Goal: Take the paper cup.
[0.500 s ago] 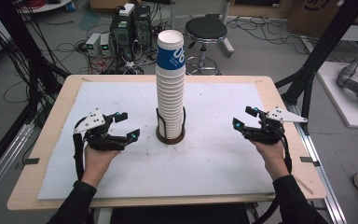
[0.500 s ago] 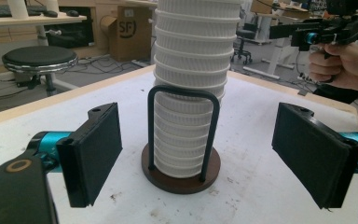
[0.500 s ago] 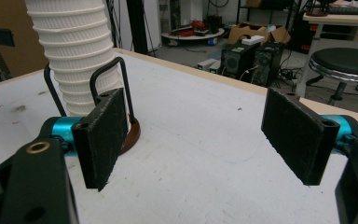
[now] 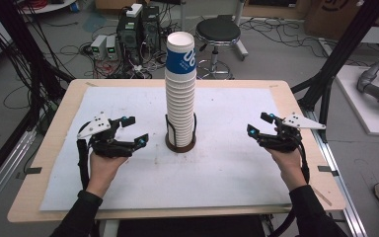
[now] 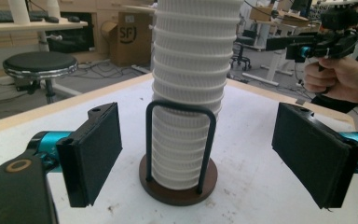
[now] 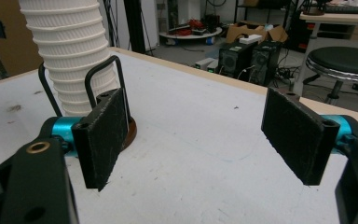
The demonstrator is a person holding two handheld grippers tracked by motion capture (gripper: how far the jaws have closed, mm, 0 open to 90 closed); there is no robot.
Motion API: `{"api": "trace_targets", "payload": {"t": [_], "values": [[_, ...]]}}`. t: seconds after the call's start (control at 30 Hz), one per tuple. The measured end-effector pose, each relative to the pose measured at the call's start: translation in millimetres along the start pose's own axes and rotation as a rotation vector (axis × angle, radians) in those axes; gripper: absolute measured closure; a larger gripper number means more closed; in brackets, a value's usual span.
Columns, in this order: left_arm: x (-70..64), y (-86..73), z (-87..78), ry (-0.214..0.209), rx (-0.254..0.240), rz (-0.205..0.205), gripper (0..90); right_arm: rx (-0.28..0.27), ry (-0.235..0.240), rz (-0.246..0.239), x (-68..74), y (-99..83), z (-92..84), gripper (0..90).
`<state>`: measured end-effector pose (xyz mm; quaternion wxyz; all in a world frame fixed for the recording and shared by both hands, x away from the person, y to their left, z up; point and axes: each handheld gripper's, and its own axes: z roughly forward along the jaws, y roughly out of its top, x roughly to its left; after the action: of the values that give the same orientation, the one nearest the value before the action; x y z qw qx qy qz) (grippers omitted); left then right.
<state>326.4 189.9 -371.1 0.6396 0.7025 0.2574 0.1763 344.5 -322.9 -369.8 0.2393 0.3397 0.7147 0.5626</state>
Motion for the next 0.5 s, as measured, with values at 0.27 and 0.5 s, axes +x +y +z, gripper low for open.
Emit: {"api": "trace_targets", "payload": {"t": [0.27,0.5], "values": [[-4.2,15.3,4.1,-0.017,0.014,0.011,15.7,-0.007,-0.012,0.002,-1.5,0.2,-1.7,23.2],[-2.6,29.1,5.9,-0.004,0.001,0.010,15.7,-0.017,-0.013,0.001,-0.8,1.4,-3.1,23.2]]}}
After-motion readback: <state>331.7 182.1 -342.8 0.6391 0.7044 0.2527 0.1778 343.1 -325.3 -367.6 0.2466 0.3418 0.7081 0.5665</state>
